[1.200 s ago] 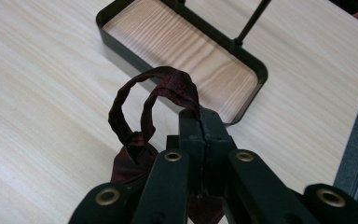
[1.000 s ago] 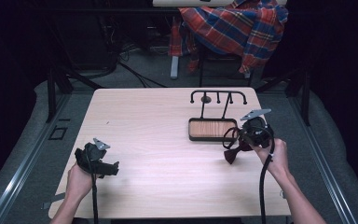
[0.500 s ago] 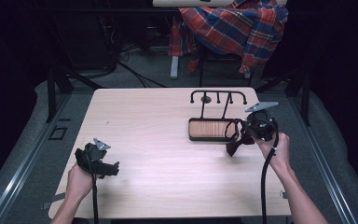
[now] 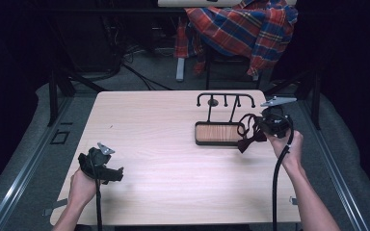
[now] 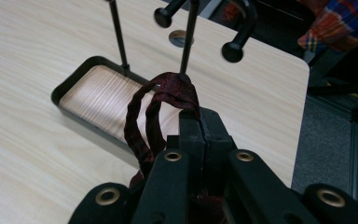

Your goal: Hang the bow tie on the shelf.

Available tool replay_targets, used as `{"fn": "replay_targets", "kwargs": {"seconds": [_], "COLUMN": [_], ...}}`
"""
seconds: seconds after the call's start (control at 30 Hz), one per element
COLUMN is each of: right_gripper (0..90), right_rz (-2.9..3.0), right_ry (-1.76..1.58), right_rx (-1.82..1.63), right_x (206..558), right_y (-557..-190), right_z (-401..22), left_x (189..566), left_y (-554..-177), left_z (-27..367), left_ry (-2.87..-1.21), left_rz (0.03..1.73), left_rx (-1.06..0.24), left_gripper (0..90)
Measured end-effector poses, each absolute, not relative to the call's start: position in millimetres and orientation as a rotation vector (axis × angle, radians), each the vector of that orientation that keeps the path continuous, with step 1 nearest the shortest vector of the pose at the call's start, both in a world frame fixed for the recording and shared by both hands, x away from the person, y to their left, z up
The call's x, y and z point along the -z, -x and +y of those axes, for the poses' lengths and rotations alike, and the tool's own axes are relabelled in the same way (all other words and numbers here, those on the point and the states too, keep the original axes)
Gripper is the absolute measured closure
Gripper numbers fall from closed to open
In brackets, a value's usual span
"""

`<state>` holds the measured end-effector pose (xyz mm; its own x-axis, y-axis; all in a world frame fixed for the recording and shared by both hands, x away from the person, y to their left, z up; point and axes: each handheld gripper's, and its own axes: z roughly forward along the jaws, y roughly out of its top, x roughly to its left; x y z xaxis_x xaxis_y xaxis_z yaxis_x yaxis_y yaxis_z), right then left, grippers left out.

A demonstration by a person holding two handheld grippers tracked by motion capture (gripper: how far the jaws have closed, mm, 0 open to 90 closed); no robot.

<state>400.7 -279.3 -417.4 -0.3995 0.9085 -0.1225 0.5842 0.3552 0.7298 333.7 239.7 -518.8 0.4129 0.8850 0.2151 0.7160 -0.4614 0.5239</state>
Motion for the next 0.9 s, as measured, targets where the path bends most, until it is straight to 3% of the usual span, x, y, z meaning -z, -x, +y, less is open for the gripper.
{"fn": "replay_targets", "kwargs": {"seconds": [0.9], "right_gripper": [89.2], "right_rz": [2.001], "right_ry": [-1.277], "right_rx": [-0.81], "right_x": [406], "right_y": [-428], "right_z": [-288], "left_x": [521], "left_y": [-335], "left_z": [237], "left_ry": [-2.343], "left_rz": [1.374], "left_rx": [-0.657], "left_gripper": [0.7]}}
